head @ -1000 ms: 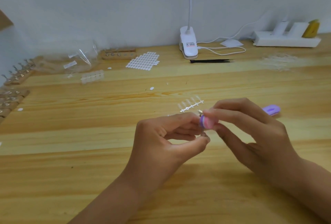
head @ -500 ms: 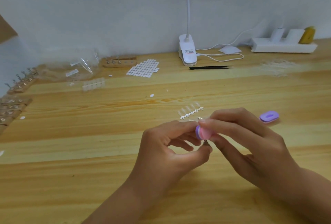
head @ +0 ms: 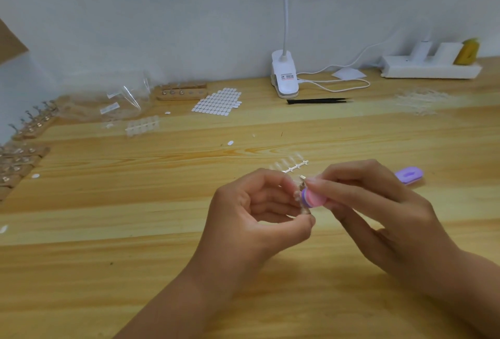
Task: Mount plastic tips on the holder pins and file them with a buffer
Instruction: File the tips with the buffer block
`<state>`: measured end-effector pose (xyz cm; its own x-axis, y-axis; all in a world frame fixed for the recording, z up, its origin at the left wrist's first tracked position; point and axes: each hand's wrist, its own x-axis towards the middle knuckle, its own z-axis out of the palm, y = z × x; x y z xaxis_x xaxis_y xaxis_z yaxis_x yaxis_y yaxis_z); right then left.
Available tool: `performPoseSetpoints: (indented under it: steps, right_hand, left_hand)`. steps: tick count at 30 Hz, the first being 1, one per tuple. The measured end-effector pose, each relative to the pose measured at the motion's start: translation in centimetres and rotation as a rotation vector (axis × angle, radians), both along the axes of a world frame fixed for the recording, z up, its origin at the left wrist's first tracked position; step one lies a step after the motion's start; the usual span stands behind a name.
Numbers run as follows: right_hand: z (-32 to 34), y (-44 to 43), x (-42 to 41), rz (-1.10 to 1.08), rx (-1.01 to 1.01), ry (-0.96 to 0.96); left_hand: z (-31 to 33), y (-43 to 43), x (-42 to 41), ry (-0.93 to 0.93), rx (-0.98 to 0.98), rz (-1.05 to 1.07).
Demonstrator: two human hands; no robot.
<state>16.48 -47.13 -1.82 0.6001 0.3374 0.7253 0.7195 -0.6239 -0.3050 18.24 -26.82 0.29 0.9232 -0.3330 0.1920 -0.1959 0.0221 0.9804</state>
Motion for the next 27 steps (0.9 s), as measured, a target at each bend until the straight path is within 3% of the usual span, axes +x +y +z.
performPoseSetpoints:
  steps: [8,14,27]
  right_hand:
    - [0.3,-0.5,0.5,-0.108,0.007,-0.011]
    - [0.2,0.7,-0.2,0.013,-0.014,-0.012]
    - [0.4,0.3,-0.1,0.021,0.036,0.002]
  left_hand:
    - [0.0,0.1,0.2,-0.033,0.03,0.007]
    - [-0.3,-0.2,0.0,-0.138,0.117,0.072]
    - [0.0,0.1,0.0,-0.212,0.125,0.025]
